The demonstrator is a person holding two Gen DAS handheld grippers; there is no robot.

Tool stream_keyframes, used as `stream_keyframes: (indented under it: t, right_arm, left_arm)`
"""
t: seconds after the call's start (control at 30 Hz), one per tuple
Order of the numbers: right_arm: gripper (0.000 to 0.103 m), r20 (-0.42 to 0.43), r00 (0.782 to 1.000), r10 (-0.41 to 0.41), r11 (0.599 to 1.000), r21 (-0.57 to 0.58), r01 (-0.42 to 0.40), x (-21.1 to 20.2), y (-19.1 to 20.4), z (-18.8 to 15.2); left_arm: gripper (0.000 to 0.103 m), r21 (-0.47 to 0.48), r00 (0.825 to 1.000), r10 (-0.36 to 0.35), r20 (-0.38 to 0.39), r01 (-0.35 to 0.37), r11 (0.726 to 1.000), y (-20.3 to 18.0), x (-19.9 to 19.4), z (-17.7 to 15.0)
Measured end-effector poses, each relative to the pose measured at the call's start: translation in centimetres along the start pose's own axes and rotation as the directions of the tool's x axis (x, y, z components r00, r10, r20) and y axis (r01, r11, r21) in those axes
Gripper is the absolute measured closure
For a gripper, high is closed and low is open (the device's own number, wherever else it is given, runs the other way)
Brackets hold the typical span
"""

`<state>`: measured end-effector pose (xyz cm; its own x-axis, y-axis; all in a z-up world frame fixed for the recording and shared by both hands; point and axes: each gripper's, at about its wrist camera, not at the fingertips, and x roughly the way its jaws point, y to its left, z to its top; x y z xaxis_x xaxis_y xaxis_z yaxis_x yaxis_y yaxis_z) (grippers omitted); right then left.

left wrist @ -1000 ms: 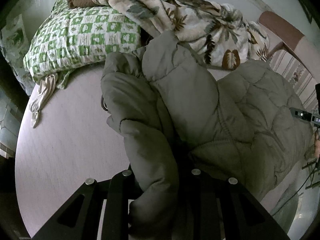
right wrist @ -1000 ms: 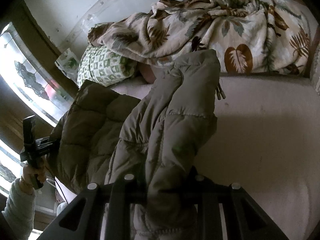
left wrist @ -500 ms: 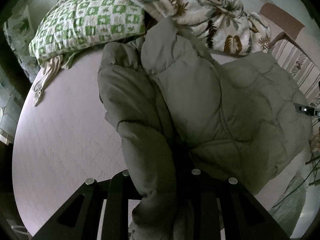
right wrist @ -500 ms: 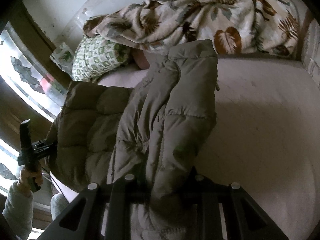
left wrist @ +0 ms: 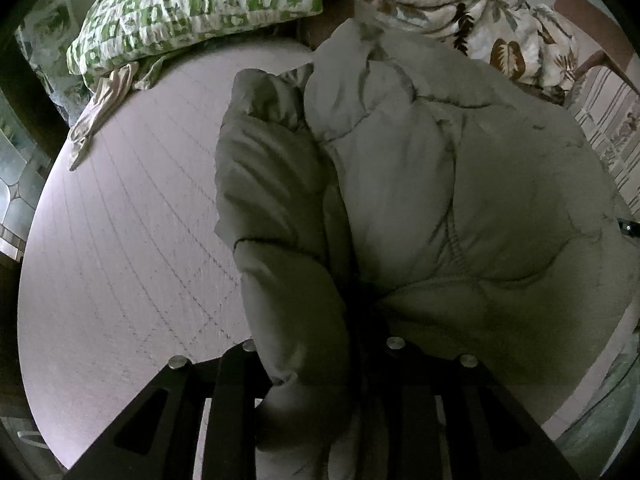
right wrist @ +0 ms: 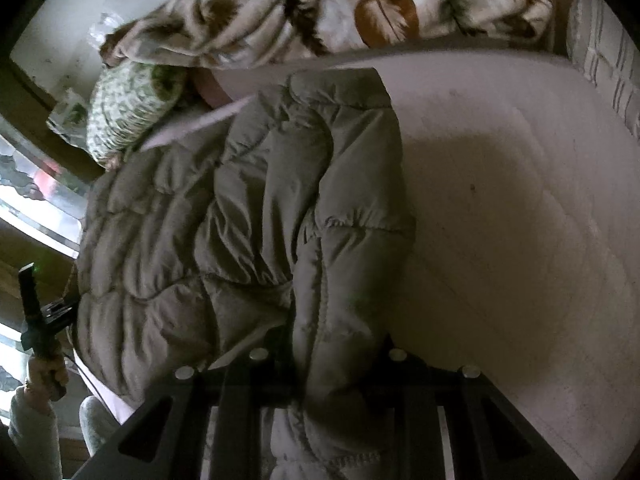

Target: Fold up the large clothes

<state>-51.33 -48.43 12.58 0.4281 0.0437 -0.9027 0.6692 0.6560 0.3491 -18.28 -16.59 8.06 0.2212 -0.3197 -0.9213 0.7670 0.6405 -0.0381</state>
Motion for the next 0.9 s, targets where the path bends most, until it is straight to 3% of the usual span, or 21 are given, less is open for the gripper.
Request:
stream_keyframes:
  t: [0.47, 0.67, 0.73, 0.8, 0.9]
  right_arm:
    - [0.060, -0.036, 0.999, -0.010, 0.996, 0.083, 0.013, 4.7, -1.7, -0.6]
    - [0.059, -0.016, 0.999, -0.040, 0.994, 0.097, 0.042, 4.3, -1.4, -1.2]
    - [0.051, -0.005, 0.998, -0.059, 0.994, 0.093, 0.060, 4.1, -0.9, -1.2]
    - [0.033, 0.013, 0.994, -0.108, 0.991, 0.079, 0.106, 3.7, -0.5, -1.4]
    - [0.030, 0.024, 0.994, -0.105, 0.991, 0.091, 0.102, 3.3, -0.2, -1.5]
  left_arm:
    - [0.061, -0.045, 1.000, -0.001, 0.022, 0.002, 0.999, 0.9, 2.5, -0.5]
    - [0.060, -0.059, 0.999, 0.037, 0.025, -0.036, 0.998, -0.4, 1.4, -1.1]
    - [0.059, -0.060, 0.998, 0.048, 0.040, -0.046, 0.997, -0.6, 1.1, -1.4]
    - [0.059, -0.060, 0.997, 0.055, 0.052, -0.052, 0.997, -0.7, 0.6, -1.9]
    - [0.054, -0.071, 0.995, 0.072, 0.068, -0.067, 0.995, -0.9, -0.1, -2.4]
